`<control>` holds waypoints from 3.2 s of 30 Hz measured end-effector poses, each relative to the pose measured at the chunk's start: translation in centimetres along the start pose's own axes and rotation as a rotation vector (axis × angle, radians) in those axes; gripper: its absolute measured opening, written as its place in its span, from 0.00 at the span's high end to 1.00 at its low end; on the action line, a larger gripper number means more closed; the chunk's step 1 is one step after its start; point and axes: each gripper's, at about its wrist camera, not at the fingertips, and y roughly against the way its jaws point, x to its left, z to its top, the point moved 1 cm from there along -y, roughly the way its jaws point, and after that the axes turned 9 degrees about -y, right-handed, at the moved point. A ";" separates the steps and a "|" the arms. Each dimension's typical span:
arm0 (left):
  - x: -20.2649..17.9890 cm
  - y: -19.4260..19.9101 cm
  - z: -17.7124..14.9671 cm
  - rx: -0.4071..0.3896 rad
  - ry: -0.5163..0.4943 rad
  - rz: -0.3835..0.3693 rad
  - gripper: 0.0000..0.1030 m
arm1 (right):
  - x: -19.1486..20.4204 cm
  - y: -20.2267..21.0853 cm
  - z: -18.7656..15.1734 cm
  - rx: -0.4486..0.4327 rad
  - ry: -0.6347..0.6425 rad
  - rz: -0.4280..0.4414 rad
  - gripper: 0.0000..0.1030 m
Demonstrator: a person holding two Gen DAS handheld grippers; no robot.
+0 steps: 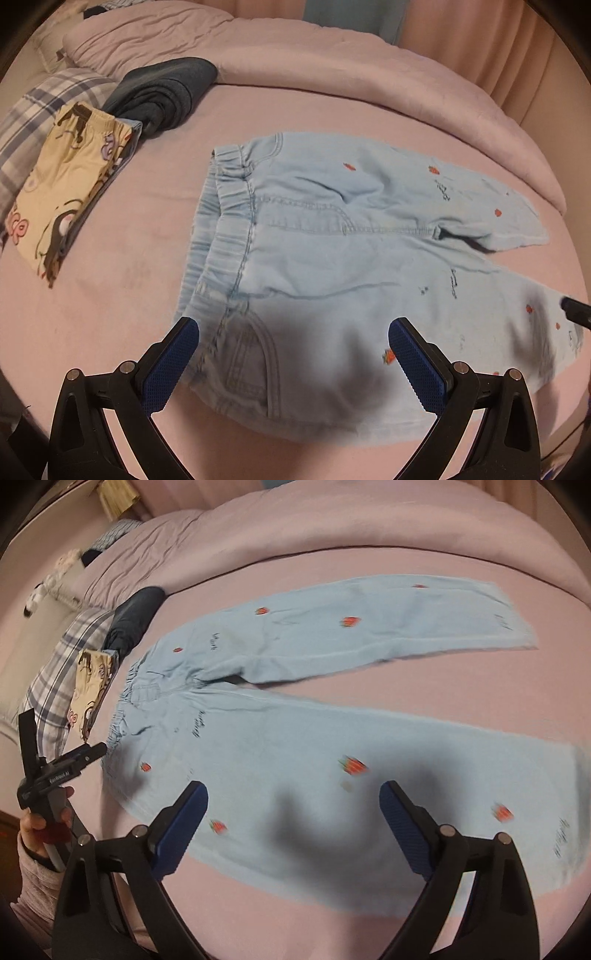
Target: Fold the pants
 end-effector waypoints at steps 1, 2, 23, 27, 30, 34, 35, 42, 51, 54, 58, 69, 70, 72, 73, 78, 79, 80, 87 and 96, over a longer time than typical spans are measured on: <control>0.3 -0.2 0.3 -0.010 0.001 -0.008 0.00 | 0.5 -0.6 0.6 0.005 0.013 0.012 0.08; 0.7 -0.5 0.7 -0.019 0.004 -0.013 0.00 | 1.5 -1.5 1.3 0.009 0.035 0.023 0.08; 4.3 -1.6 -2.3 0.059 -0.058 0.007 0.00 | 5.8 -5.4 -0.5 0.102 0.453 0.023 0.18; 5.0 -1.7 -4.7 0.107 0.013 -0.035 0.00 | 7.6 -4.4 -5.6 0.176 0.636 0.070 0.18; 5.0 -2.7 -5.7 0.142 0.063 -0.062 0.08 | 8.6 -4.2 -8.3 0.200 0.732 0.087 0.20; 4.7 -3.0 -6.0 0.136 0.072 -0.047 0.16 | 8.6 -6.3 -9.6 0.228 0.785 0.009 0.45; 4.5 -2.7 -6.0 0.127 0.072 -0.051 0.22 | 8.3 -7.2 -9.4 0.234 0.783 -0.027 0.55; 5.4 -1.9 -6.5 0.081 0.149 -0.215 0.80 | 8.0 -7.0 -7.0 0.172 0.694 -0.010 0.88; 7.0 -2.0 -5.2 0.128 0.116 -0.107 0.45 | 8.1 -6.8 -8.0 0.221 0.676 0.075 0.81; 7.2 -0.1 -4.1 0.085 0.070 0.036 0.26 | 8.4 -6.4 -6.9 0.242 0.640 0.106 0.69; 7.2 1.9 -1.3 -0.028 0.004 0.085 0.26 | 9.3 -4.0 -3.9 0.125 0.627 0.205 0.52; 1.8 -7.1 9.7 -0.075 -0.144 -0.023 0.25 | 12.4 -10.8 8.5 -0.081 0.486 0.103 0.63; 1.8 -9.0 10.1 -0.034 -0.147 0.007 0.25 | 12.9 -12.2 9.4 -0.076 0.509 0.069 0.64; 2.6 -12.3 10.4 0.040 -0.143 0.061 0.25 | 12.0 -15.7 10.7 -0.001 0.514 -0.023 0.66; 2.9 -13.1 10.5 0.021 -0.148 0.044 0.23 | 11.2 -17.3 11.2 0.049 0.501 -0.045 0.65; 3.8 -10.5 11.7 -0.009 -0.170 -0.032 0.23 | 11.2 -18.6 14.6 0.130 0.452 0.048 0.60; 4.5 -9.3 12.0 -0.054 -0.173 -0.040 0.23 | 11.3 -17.7 15.0 0.132 0.460 0.070 0.59; 5.1 -8.6 12.3 -0.074 -0.170 -0.030 0.23 | 11.4 -16.4 15.7 0.094 0.477 0.114 0.59; 7.5 -11.6 15.5 -0.009 -0.213 -0.002 0.22 | 9.3 -17.8 21.8 0.024 0.612 -0.155 0.44; 5.5 -16.8 17.3 0.140 -0.431 -0.101 0.50 | 8.0 -24.6 25.4 0.203 0.704 -0.180 0.49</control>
